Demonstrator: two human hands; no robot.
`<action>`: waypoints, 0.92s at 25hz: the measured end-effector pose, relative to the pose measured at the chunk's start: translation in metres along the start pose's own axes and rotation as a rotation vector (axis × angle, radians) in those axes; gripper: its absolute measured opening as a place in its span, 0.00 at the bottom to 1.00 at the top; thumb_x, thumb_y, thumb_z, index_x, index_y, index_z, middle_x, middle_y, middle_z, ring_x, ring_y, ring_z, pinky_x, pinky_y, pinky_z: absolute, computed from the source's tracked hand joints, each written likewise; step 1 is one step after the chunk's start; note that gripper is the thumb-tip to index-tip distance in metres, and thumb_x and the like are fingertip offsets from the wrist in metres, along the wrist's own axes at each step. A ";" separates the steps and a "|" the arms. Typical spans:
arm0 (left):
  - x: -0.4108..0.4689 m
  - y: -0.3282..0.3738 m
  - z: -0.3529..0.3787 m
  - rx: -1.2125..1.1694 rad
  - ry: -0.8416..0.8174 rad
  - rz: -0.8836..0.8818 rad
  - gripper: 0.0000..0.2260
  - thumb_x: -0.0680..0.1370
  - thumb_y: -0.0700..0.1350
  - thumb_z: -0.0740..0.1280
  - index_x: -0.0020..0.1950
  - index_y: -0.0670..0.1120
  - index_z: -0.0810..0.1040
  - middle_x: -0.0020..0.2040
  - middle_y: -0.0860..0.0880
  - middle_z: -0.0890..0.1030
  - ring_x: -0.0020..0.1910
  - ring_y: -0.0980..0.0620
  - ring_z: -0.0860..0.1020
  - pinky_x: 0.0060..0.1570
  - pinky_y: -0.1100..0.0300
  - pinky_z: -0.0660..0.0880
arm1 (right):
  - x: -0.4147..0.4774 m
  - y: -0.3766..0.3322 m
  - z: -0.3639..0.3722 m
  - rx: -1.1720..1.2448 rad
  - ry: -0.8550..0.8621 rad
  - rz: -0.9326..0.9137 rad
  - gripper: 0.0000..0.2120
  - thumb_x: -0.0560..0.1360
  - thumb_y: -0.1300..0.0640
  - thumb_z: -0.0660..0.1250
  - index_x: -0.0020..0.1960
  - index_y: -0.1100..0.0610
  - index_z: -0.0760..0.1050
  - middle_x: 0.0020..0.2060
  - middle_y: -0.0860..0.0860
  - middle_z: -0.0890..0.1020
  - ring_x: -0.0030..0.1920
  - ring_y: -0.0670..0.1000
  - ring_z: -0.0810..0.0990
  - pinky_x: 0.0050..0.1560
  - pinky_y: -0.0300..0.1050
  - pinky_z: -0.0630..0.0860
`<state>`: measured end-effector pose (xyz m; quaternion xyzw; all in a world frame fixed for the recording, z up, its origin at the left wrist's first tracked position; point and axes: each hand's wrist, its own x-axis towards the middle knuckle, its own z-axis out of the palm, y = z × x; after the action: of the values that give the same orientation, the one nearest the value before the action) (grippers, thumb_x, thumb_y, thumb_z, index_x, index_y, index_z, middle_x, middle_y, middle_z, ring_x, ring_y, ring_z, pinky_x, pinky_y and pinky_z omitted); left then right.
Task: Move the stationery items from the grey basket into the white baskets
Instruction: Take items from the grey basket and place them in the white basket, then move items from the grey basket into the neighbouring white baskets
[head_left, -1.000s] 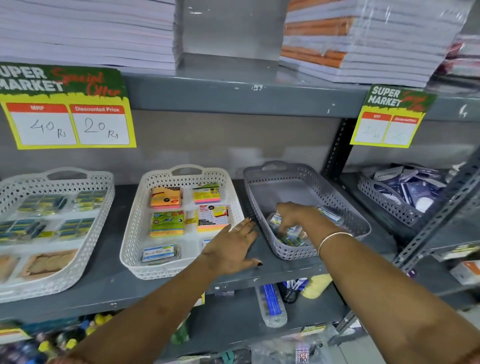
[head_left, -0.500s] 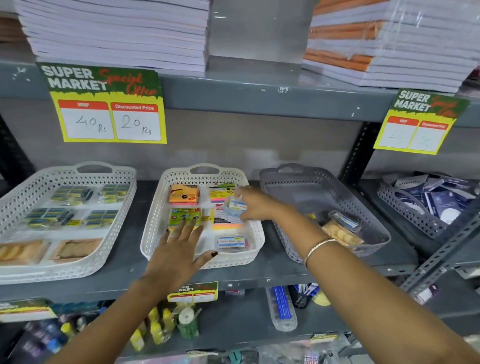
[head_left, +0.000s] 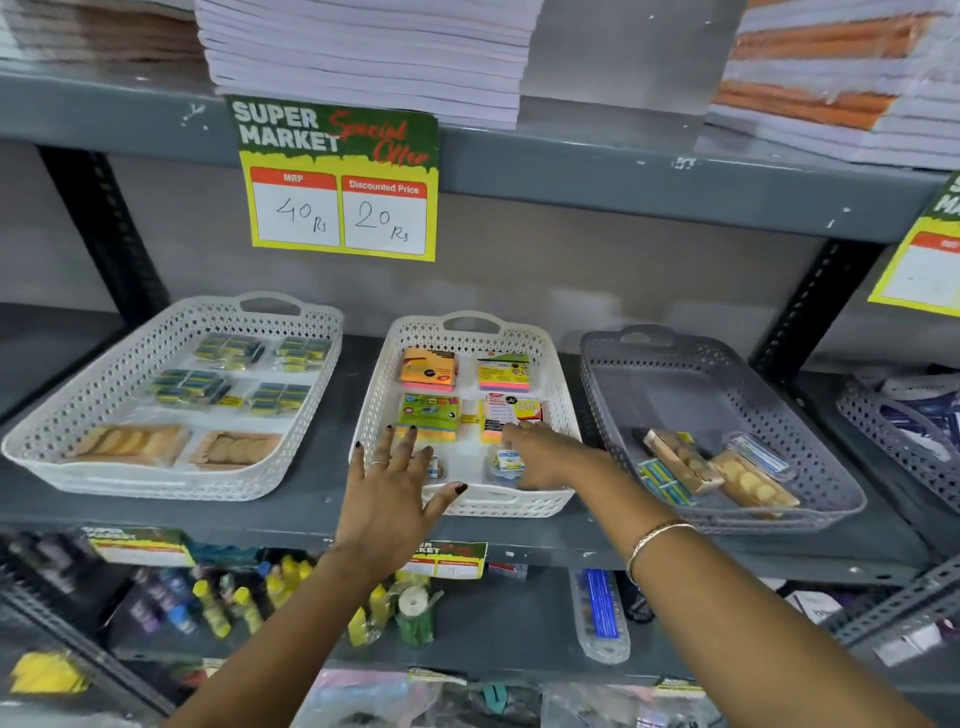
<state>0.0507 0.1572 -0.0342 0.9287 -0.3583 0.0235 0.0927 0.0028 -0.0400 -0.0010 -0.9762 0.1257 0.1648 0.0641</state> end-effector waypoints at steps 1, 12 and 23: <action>0.000 0.000 0.000 0.002 0.002 0.002 0.56 0.57 0.71 0.17 0.74 0.51 0.57 0.78 0.49 0.51 0.77 0.47 0.44 0.74 0.44 0.43 | -0.001 -0.001 0.000 -0.012 0.004 -0.003 0.28 0.74 0.60 0.68 0.70 0.61 0.62 0.68 0.60 0.68 0.68 0.59 0.67 0.62 0.52 0.71; -0.002 -0.002 0.004 -0.006 0.042 0.013 0.54 0.60 0.72 0.20 0.71 0.50 0.65 0.77 0.48 0.58 0.77 0.46 0.51 0.74 0.42 0.46 | -0.025 0.063 -0.028 0.354 0.488 0.660 0.14 0.78 0.58 0.62 0.60 0.63 0.74 0.58 0.60 0.81 0.58 0.60 0.80 0.57 0.52 0.78; -0.003 -0.023 0.003 -0.189 0.151 -0.222 0.39 0.72 0.68 0.43 0.76 0.45 0.51 0.78 0.45 0.49 0.77 0.48 0.45 0.75 0.45 0.46 | -0.045 0.093 0.003 0.231 0.121 0.809 0.19 0.77 0.63 0.61 0.67 0.65 0.72 0.64 0.61 0.76 0.65 0.60 0.75 0.66 0.52 0.73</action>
<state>0.0639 0.1757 -0.0410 0.9453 -0.2462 0.0492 0.2082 -0.0646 -0.1184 0.0033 -0.8425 0.5199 0.1038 0.0955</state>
